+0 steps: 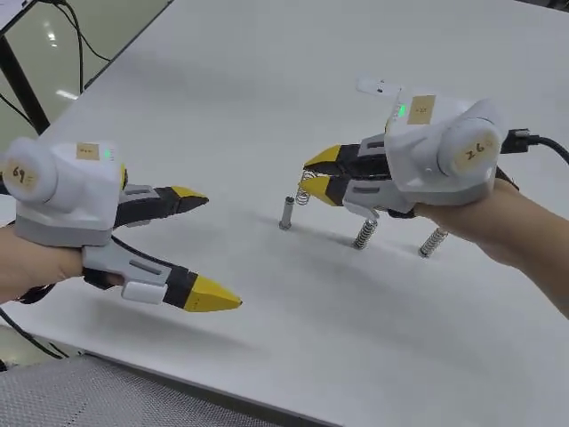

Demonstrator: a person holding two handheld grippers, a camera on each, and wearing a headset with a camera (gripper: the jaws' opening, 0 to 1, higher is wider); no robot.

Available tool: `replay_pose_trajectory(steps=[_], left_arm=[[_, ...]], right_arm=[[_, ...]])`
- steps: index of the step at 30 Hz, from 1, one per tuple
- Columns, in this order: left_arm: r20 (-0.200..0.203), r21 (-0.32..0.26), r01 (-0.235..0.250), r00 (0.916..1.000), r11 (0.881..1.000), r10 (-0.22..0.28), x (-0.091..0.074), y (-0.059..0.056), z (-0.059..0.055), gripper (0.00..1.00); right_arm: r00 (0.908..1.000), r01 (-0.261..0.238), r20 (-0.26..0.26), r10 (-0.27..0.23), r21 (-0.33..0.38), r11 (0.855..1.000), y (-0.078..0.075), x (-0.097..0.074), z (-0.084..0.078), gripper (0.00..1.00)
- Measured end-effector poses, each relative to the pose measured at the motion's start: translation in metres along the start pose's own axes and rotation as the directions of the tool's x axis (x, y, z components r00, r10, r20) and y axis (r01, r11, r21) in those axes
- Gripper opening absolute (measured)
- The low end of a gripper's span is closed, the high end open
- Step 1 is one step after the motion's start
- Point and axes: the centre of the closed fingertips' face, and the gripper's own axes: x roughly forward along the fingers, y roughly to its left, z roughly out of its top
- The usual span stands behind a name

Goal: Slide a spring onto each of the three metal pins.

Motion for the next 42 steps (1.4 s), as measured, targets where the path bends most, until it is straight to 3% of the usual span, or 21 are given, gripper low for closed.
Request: replay_pose_trajectory(steps=[7, 23, 33, 42], left_arm=[[0.005, 0.001, -0.007, 1.0, 1.0, 0.007, 0.0, 0.001, 0.001, 0.98], [0.019, -0.002, -0.016, 0.9997, 1.0, 0.016, 0.001, 0.001, 0.002, 0.98], [0.054, -0.019, -0.015, 0.9984, 1.0, 0.016, -0.003, 0.002, 0.007, 0.98], [0.047, -0.021, -0.015, 0.9988, 1.0, 0.016, -0.003, 0.0, 0.004, 0.98]], right_arm=[[0.9999, 0.01, 0.006, -0.01, 0.027, 1.0, -0.01, 0.008, -0.001, 0.08], [0.9998, 0.02, 0.008, -0.02, 0.066, 0.998, -0.008, 0.016, -0.006, 0.08], [1.0, 0.003, -0.007, -0.003, 0.06, 0.998, -0.003, 0.022, -0.011, 0.08], [0.9994, 0.008, -0.033, -0.006, 0.05, 0.999, -0.002, 0.03, -0.021, 0.08]])
